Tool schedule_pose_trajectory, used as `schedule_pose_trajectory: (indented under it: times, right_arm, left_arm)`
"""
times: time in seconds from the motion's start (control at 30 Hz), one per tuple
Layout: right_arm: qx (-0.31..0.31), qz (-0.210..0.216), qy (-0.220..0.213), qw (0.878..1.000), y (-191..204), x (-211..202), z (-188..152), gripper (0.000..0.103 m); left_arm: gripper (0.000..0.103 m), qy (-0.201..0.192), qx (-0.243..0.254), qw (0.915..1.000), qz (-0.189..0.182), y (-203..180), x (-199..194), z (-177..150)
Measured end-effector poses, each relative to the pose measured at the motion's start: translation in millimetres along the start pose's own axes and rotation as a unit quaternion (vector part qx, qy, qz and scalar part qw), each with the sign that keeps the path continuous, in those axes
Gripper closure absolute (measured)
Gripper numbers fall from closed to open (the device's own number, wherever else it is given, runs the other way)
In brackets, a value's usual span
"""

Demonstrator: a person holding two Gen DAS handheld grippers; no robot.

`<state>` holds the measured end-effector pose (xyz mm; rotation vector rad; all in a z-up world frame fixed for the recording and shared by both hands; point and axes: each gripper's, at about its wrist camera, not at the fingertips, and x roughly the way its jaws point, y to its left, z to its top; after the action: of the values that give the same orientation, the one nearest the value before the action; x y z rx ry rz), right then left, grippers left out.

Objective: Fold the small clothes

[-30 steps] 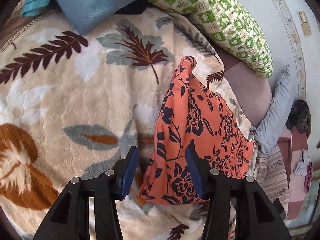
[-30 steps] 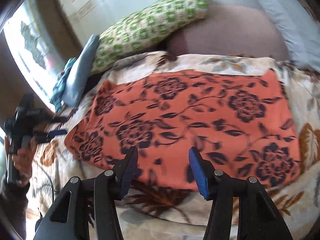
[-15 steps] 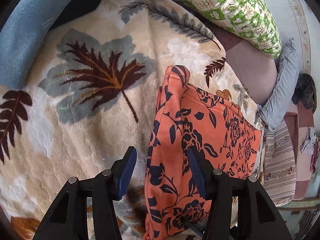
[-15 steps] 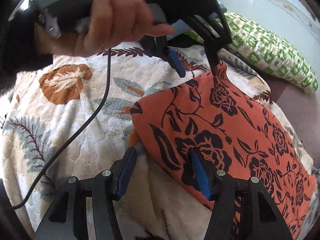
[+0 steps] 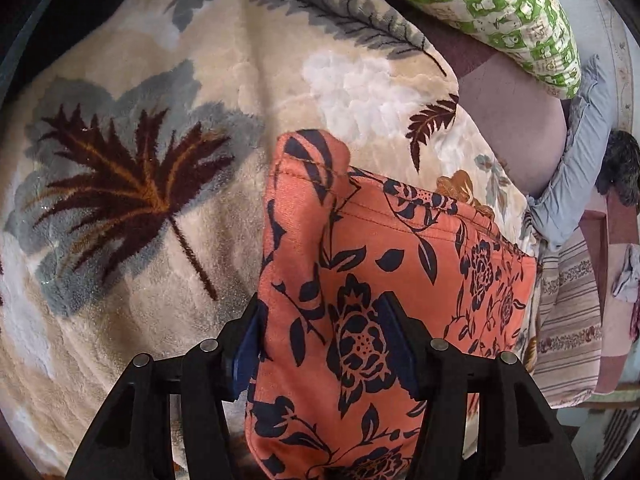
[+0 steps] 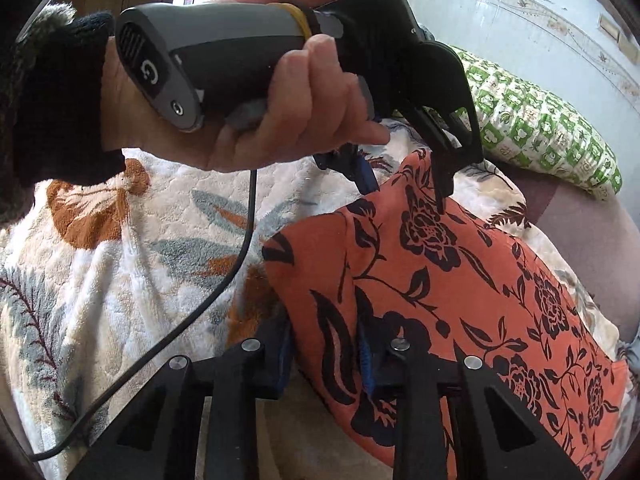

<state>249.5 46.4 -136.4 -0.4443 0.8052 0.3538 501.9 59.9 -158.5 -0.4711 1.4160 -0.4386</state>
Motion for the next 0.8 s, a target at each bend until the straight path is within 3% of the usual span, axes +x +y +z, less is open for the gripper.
schedule_pose_trajectory:
  times: [0.03, 0.07, 0.1, 0.3, 0.57, 0.8]
  right_arm:
    - [0.003, 0.004, -0.001, 1.0, -1.4, -0.2, 0.3, 0.078]
    - [0.006, 0.008, -0.003, 1.0, -3.3, -1.6, 0.3, 0.082]
    - [0.01, 0.009, -0.007, 1.0, -6.0, -3.7, 0.1, 0.084]
    - [0.059, 0.013, -0.038, 0.997, -32.3, -28.6, -3.4, 0.089]
    - [0.149, 0.006, -0.066, 0.987, -85.8, -84.2, -29.0, 0.09]
    - [0.244, 0.003, -0.051, 0.968, -146.9, -115.4, -74.7, 0.09]
  left_arm:
    - [0.049, -0.006, 0.012, 0.9999, 0.008, -6.0, 1.3, -1.5]
    - [0.061, -0.011, 0.021, 0.9996, 0.011, -10.9, 0.2, -5.3]
    - [0.084, -0.014, 0.03, 0.9994, 0.012, -16.0, 0.5, -7.2]
    - [0.086, -0.043, 0.048, 0.9979, -0.001, -46.5, -18.5, -20.4]
    - [0.086, -0.063, 0.087, 0.9941, -0.015, -125.4, -46.3, -46.1]
    - [0.086, -0.05, 0.105, 0.9932, -0.006, -195.8, -14.7, -64.4]
